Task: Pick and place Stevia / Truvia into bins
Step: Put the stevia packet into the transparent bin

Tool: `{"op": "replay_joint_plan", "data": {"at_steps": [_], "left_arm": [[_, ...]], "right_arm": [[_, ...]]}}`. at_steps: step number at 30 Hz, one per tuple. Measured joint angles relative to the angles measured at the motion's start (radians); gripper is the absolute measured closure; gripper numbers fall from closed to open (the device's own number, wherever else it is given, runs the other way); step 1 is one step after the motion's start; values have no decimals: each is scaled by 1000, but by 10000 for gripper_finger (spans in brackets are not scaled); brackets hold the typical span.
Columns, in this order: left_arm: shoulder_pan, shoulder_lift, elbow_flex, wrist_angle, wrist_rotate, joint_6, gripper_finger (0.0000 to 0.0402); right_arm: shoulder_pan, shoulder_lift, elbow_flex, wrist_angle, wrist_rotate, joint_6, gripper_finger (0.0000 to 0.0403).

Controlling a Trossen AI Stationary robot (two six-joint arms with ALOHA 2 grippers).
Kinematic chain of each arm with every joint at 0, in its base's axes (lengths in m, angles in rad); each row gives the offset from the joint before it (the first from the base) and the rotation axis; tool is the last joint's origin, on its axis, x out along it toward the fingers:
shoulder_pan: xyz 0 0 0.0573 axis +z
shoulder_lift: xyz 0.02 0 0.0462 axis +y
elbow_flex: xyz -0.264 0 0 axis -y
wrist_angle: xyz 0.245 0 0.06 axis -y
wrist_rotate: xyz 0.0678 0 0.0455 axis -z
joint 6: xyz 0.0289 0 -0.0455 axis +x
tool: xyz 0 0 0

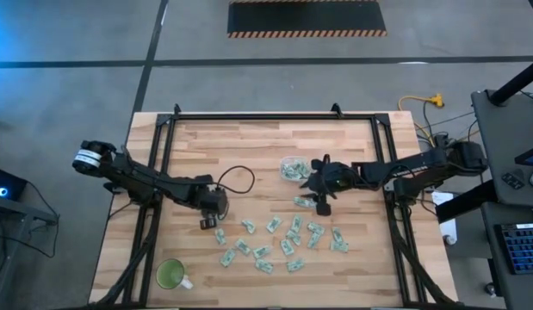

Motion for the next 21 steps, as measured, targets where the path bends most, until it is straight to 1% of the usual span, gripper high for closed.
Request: {"op": "replay_joint_plan", "data": {"at_steps": [3,6,11,16,21], "left_arm": [[0,-1,19,64,-17,62,388],[5,-1,25,182,-24,150,387],[30,0,24,438,-47,309,387],[70,5,21,640,-74,435,387],[122,5,18,847,-75,529,387]], "right_arm": [[30,-30,8,4,-83,1,274],[64,-58,8,-8,-106,20,273],[124,-104,8,-99,-111,86,274],[184,-125,7,-191,-111,187,277],[248,-123,7,-203,-109,240,276]]}}
